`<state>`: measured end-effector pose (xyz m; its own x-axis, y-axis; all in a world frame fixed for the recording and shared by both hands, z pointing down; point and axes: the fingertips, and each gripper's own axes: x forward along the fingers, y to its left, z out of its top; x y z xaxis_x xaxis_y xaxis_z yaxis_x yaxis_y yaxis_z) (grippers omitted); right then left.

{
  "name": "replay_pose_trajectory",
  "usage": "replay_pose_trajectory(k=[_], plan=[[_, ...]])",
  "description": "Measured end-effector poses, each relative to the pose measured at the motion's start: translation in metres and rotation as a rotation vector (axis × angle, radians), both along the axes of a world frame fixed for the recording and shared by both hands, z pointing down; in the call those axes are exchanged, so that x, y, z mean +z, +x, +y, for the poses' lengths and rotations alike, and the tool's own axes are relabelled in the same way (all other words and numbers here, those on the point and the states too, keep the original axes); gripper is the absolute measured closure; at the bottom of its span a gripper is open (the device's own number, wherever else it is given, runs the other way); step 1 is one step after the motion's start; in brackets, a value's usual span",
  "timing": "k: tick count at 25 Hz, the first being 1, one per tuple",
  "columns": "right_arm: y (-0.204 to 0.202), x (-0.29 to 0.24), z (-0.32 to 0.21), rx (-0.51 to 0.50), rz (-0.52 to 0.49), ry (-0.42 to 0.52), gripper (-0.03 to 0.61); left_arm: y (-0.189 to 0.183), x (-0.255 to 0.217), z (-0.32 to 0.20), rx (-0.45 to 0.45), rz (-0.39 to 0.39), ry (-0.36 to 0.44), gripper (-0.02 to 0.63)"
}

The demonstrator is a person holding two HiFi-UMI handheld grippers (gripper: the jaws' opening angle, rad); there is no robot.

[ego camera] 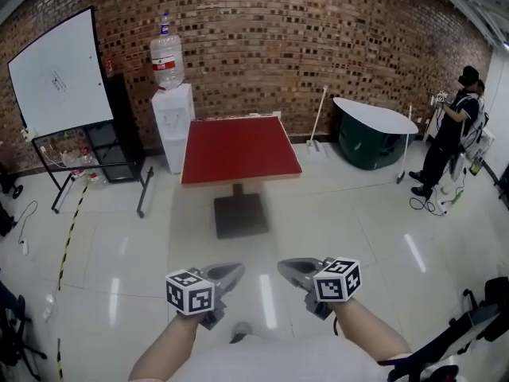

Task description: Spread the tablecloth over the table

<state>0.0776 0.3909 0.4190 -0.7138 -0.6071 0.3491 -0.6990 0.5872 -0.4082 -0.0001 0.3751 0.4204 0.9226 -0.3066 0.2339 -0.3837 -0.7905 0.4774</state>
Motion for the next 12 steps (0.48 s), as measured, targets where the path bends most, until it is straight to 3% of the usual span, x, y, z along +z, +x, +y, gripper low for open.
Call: replay_pose_trajectory(k=[3, 6, 12], plan=[[0.001, 0.006, 0.052, -0.016, -0.044, -0.004, 0.578, 0.010, 0.005, 0.050, -0.002, -0.006, -0.004, 0.614], [0.009, 0.011, 0.094, -0.035, -0.028, 0.007, 0.578, 0.021, 0.007, 0.094, -0.007, 0.001, -0.017, 0.614], [0.013, 0.001, 0.138, -0.058, -0.035, 0.035, 0.578, 0.029, 0.000, 0.142, -0.020, -0.008, 0.005, 0.614]])
